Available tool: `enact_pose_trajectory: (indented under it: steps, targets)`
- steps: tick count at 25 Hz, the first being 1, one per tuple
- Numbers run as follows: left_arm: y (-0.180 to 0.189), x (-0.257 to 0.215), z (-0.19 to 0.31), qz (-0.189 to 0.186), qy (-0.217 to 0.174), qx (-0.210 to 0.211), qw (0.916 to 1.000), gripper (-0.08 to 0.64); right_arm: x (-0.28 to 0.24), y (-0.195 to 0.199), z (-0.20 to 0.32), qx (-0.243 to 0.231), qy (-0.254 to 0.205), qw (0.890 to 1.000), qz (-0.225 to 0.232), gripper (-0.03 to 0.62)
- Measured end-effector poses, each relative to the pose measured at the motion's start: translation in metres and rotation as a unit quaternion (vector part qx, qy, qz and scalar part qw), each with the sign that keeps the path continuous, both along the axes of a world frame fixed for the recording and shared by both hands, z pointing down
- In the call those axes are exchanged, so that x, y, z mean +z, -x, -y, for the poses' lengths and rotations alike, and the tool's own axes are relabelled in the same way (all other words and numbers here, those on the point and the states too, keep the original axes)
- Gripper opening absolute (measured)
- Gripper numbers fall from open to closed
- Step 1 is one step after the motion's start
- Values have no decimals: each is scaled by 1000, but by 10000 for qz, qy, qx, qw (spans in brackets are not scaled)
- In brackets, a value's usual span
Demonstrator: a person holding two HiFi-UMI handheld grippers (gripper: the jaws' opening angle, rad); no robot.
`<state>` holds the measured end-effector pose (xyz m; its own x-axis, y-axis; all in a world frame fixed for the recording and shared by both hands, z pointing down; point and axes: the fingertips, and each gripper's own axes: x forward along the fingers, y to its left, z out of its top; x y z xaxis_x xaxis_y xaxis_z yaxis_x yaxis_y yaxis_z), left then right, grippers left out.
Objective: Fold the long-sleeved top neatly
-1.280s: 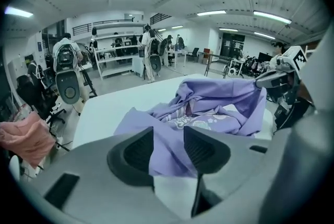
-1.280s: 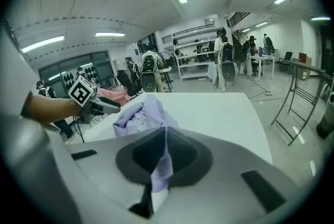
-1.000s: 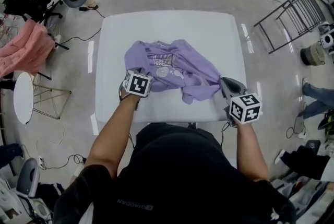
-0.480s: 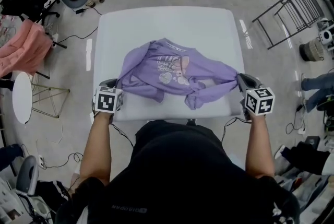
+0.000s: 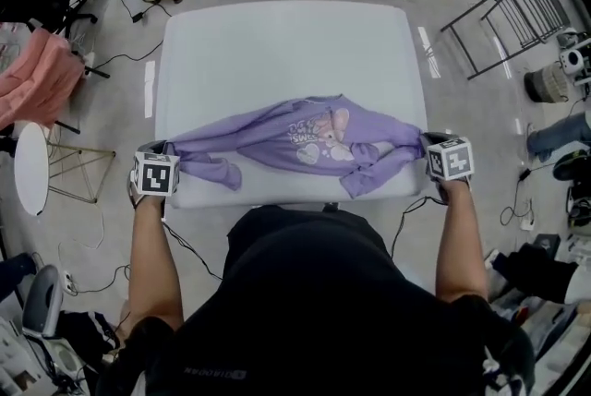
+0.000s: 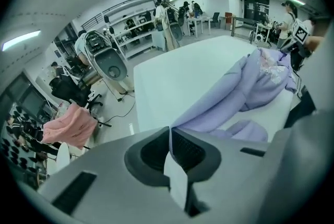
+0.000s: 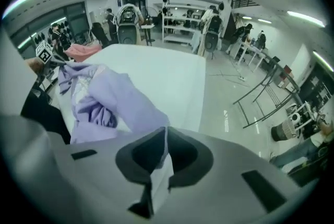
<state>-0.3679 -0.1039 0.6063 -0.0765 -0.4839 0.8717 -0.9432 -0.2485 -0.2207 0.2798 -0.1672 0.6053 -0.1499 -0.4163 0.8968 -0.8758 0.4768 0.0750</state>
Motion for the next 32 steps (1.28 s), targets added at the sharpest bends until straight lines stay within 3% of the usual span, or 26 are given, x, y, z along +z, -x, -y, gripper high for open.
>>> enact_pose_trajectory:
  steps: [2,3,9,13,18,21,26,32]
  targets:
    - [-15,4,5,-113,53,136,9998,19,19,7,-15,-292,450,9985,-129,48]
    - [-25,1,9,-179,35,272,9995,45,19,10,-19,-366,520,9979,-102,98]
    - [-101,-38,50,-786,-444,1219,9884,74,-49,36,18,-429,-275,9952,831,100]
    - [-157,-33,91,-607,-534,2214,9718,74,-61,82,52,-962,-646,9880,1020,86]
    - [-215,7,118,-229,-62,3384,9407,74,-13,126,87,-1486,-336,9844,877,86]
    - [-227,27,125,-126,232,3596,9327,74,9,146,94,-1851,-58,9800,733,87]
    - [-213,61,120,337,938,3847,9176,89,34,166,79,-2650,568,9617,408,120]
    - [-203,66,124,108,1147,3741,9202,103,57,165,60,-2906,1330,9472,263,146]
